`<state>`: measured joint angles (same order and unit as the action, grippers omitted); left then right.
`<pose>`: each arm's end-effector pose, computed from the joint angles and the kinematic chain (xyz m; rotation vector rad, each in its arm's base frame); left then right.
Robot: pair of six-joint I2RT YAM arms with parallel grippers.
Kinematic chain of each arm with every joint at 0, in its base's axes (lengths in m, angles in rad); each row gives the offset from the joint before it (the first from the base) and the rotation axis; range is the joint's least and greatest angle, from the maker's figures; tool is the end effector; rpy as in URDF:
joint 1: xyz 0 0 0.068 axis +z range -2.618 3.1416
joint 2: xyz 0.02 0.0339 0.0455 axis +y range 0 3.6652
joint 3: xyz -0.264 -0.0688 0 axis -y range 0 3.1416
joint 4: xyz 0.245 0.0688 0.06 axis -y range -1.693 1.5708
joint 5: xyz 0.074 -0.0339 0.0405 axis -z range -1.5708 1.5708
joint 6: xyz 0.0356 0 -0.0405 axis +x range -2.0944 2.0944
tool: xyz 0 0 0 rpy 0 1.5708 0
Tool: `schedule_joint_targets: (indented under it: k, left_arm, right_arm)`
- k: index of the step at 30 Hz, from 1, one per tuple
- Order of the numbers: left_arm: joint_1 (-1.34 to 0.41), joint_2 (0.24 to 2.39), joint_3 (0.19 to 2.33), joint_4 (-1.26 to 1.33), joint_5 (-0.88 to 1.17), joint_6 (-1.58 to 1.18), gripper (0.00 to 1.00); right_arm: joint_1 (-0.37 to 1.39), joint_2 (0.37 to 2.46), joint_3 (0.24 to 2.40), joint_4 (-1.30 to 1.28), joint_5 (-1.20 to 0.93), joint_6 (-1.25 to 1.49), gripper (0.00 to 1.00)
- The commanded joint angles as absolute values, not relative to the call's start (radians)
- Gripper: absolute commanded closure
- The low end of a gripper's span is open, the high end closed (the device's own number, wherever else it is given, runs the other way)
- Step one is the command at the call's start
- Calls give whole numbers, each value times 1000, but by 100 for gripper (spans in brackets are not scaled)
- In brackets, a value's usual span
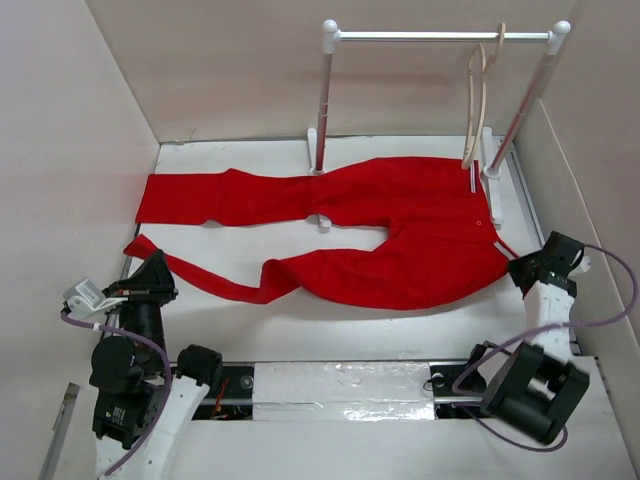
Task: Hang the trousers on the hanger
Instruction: Flatten out the trousers at the center of the board.
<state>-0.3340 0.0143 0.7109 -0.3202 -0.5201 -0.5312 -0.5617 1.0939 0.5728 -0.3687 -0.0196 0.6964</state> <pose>0.0086 0.0157 0.3590 -0.5715 1.1208 -0.4393 0.1782 -0.1113 0.1930 1.4418 1.9959 0.0828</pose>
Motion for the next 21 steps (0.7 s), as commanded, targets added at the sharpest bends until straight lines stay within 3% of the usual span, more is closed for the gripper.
schedule_joint_targets:
  k: [1, 15, 21]
  left_arm:
    - [-339, -37, 735, -294, -564, -535, 100]
    - [-348, 92, 807, -339, -748, -528, 100]
    - [-348, 127, 779, -367, -802, -594, 100]
  right_arm:
    - [-565, 872, 678, -397, 95, 672, 100]
    - [-588, 655, 1061, -759, 365, 718, 100]
    - [-542, 621, 1074, -727, 414, 677, 100]
